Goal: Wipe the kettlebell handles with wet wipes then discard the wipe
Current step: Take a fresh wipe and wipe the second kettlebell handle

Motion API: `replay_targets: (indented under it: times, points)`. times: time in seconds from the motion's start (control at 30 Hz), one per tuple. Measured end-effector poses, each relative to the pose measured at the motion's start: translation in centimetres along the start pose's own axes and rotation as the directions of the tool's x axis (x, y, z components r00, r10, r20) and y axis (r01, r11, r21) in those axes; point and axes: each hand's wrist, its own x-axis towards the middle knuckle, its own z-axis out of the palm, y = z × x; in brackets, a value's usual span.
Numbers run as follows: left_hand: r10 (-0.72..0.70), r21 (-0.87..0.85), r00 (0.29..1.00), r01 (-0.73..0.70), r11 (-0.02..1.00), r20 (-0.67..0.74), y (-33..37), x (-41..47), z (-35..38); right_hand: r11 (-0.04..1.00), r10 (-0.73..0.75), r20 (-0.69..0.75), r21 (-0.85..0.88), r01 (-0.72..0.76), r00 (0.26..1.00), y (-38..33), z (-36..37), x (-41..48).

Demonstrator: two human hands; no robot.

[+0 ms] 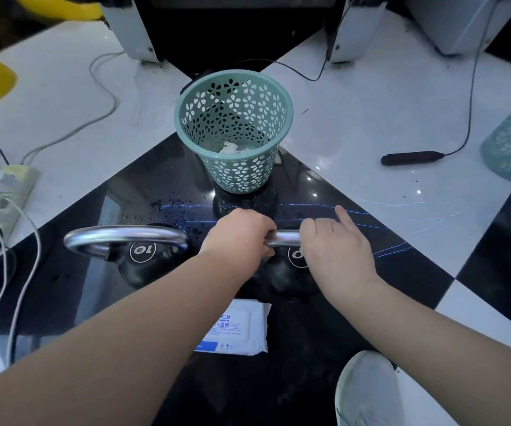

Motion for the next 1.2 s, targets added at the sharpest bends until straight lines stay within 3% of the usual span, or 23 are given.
replay_targets:
  times: [0.47,0.63,0.73,0.9,1.03,1.1,1.2]
  points:
    - [0.002,0.0,1.0,-0.002,1.0,-0.022,-0.1,-0.1,0.2,0.998,0.003,-0.02,0.056,-0.002,1.0,1.6,0.5,-1.4]
    - [0.012,-0.009,0.999,-0.012,1.0,-0.035,-0.2,-0.2,0.2,0.99,0.124,0.121,0.059,-0.132,0.985,3.2,1.3,-2.1]
    - [0.017,-0.007,0.999,-0.017,1.0,-0.042,-0.1,-0.2,0.2,0.949,0.233,0.213,0.161,-0.269,0.949,4.5,2.3,-2.8]
    - [0.028,-0.007,0.998,-0.029,1.0,-0.053,-0.2,-0.2,0.3,0.731,0.379,0.358,0.449,-0.514,0.853,5.4,2.6,-4.0]
    - [0.033,-0.007,0.998,-0.033,0.999,-0.06,-0.2,-0.2,0.3,0.402,0.502,0.456,0.629,-0.666,0.735,5.0,3.3,-4.5]
    - [0.033,-0.007,0.998,-0.033,0.999,-0.058,-0.2,-0.2,0.2,0.246,0.546,0.488,0.684,-0.687,0.681,4.4,3.7,-4.7]
    - [0.041,0.002,0.997,-0.041,0.999,-0.061,-0.2,-0.2,0.2,0.12,0.579,0.499,0.729,-0.673,0.644,3.6,4.1,-4.6]
